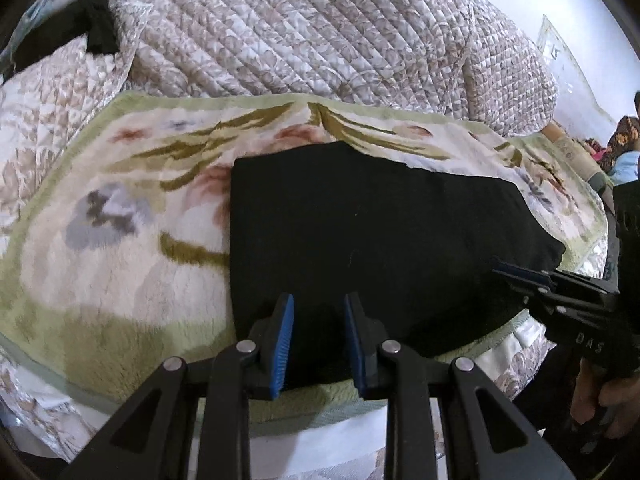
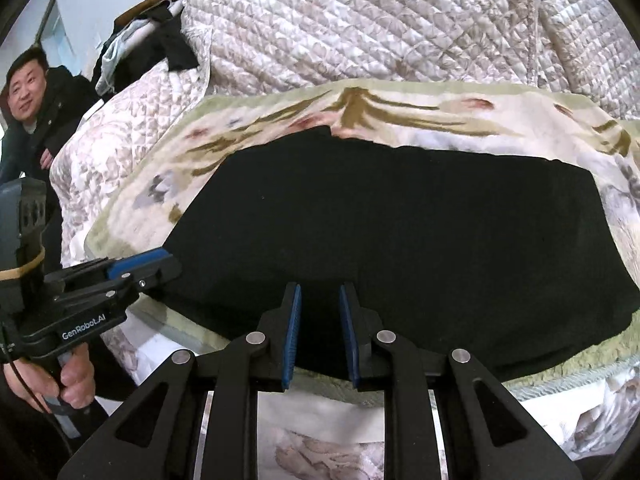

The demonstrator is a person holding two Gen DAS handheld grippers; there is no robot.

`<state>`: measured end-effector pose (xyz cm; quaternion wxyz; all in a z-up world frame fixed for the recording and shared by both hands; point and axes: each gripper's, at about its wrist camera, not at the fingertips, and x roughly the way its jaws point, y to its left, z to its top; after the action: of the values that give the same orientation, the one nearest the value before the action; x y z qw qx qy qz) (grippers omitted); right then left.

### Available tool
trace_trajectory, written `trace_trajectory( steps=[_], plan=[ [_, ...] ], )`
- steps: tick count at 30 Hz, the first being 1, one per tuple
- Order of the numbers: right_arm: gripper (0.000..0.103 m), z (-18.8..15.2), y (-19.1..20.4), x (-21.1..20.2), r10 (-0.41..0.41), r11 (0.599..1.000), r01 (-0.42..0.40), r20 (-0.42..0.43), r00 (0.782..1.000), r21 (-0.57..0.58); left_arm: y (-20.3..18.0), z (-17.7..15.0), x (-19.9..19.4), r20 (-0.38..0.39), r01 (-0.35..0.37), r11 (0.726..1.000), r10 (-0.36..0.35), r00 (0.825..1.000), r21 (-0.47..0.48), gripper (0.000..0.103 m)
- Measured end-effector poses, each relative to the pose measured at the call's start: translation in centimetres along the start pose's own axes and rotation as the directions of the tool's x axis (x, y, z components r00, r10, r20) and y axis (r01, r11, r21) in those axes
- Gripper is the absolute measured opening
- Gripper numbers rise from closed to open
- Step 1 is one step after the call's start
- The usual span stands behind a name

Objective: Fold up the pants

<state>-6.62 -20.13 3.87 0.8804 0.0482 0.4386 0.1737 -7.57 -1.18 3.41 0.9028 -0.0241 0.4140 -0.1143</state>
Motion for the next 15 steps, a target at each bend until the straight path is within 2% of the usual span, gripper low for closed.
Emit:
trace_trajectory(
  steps=[5,7,10,13,15],
  plan=[
    [0.021,0.4,-0.2,-0.4,0.001,1.0,-0.002,0.025,1.0,0.006,-0.5,1.9,0.0,0.011,-0.016,1.0,0.016,1.0,0.024,0.028],
    [0.031,0.5,-0.2,-0.5,-0.004,1.0,0.004,0.035,0.999,0.006,-0.5,2.6,0.3,0.011,-0.024,0.999,0.024,1.0,0.039,0.028],
    [0.036,0.9,-0.2,-0.1,0.006,1.0,-0.006,0.035,0.999,0.0,-0.6,3.6,0.9,0.014,-0.034,0.998,0.033,0.999,0.061,0.033],
    [0.037,1.2,-0.2,0.5,-0.012,1.0,0.013,0.039,0.999,-0.022,-0.3,4.1,1.8,0.027,-0.046,0.997,0.044,0.999,0.058,0.037],
    [0.037,1.2,-0.5,1.3,-0.028,0.999,0.028,0.025,0.999,-0.015,0.2,3.6,2.9,0.005,-0.047,0.998,0.046,0.999,0.045,0.037]
  ],
)
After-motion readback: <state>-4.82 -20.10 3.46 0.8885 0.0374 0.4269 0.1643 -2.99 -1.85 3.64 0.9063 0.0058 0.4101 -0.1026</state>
